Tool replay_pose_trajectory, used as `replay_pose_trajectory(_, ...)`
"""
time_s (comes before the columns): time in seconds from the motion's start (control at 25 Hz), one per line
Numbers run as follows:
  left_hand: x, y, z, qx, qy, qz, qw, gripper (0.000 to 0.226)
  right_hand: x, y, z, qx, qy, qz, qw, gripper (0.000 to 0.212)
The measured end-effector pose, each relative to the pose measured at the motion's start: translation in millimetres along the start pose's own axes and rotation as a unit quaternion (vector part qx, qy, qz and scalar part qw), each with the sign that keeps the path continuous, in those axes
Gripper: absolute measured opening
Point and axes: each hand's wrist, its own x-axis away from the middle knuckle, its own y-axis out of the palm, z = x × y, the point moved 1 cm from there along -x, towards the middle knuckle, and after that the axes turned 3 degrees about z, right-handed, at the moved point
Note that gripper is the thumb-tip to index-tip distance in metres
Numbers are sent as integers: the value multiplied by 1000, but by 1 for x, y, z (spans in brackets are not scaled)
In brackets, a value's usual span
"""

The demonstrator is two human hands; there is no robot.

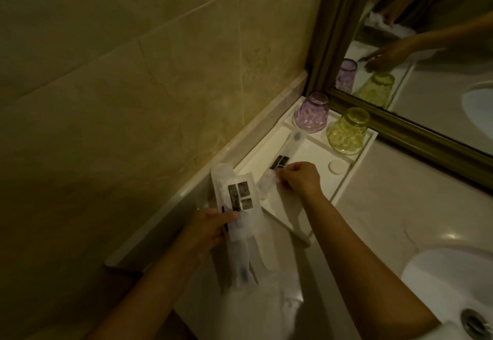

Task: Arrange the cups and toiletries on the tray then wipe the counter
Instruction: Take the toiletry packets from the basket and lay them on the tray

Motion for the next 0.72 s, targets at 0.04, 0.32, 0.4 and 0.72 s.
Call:
replay_pose_trajectory(0.04, 0, -1, -2, 5, -4, 4, 1000, 37, -1, -1, 1, 61, -37, 34, 997, 19)
replay_pose_trajectory(0.32, -3, -4, -9, 18, -16, 25, 999, 43, -7, 9, 36, 394, -298, 48, 868, 75)
replay_pose_trajectory(0.4, -4, -4, -10, 26, -13, 30, 999, 41, -13, 20, 40, 405, -297, 39, 864, 75)
replay_pose_trajectory(0.72, -6, 1, -12, 37, 0, 43, 998, 22, -14, 45, 14, 378, -302, 15, 875, 74)
